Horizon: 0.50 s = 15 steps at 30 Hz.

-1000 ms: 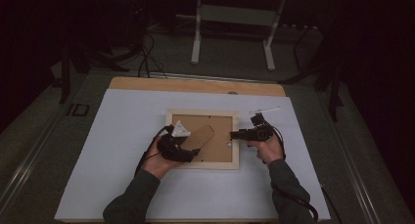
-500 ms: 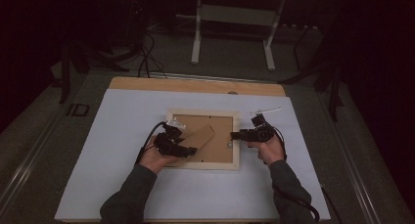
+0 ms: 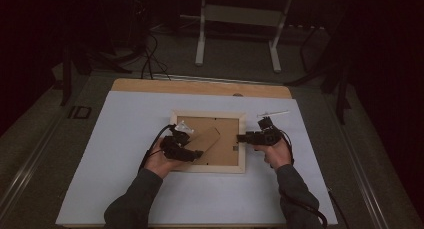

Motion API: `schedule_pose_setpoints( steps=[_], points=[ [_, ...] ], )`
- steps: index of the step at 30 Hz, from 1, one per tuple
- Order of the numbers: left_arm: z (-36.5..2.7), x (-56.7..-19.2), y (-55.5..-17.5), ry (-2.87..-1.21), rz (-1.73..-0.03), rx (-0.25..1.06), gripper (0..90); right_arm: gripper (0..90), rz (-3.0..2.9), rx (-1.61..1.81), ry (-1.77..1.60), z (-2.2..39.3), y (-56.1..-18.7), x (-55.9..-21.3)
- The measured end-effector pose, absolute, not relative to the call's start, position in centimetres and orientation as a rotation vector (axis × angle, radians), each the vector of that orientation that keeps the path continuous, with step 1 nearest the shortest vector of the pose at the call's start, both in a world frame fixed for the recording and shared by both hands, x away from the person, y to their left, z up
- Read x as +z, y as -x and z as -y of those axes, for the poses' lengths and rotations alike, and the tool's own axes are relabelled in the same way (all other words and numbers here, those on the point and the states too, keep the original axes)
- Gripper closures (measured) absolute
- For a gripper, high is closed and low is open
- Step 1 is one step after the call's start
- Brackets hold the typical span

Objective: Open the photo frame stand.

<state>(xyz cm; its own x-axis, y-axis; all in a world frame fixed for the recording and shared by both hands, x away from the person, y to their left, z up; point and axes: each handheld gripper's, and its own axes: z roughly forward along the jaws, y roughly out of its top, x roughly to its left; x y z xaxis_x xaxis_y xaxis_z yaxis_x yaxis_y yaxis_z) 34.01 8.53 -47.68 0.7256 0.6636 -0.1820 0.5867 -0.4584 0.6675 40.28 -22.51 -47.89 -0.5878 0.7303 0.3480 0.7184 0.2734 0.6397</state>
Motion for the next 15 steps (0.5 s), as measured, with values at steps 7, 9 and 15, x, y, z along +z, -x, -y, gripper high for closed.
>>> schedule_pose_setpoints(
  steps=[7,9,15],
  points=[
    [-8.11,-47.38,-33.94,-2.197,-0.924,0.187,48.6,56.6,-2.465,1.246,-1.394,22.66,-40.12,-47.49],
    [-8.03,-47.35,-33.98,-2.197,-0.925,0.194,48.6,56.7,-2.455,1.249,-1.387,22.72,-40.07,-47.36],
    [-7.8,-47.15,-33.95,-2.204,-0.916,0.227,48.8,57.1,-2.431,1.251,-1.375,22.75,-39.97,-47.12]
  ],
)
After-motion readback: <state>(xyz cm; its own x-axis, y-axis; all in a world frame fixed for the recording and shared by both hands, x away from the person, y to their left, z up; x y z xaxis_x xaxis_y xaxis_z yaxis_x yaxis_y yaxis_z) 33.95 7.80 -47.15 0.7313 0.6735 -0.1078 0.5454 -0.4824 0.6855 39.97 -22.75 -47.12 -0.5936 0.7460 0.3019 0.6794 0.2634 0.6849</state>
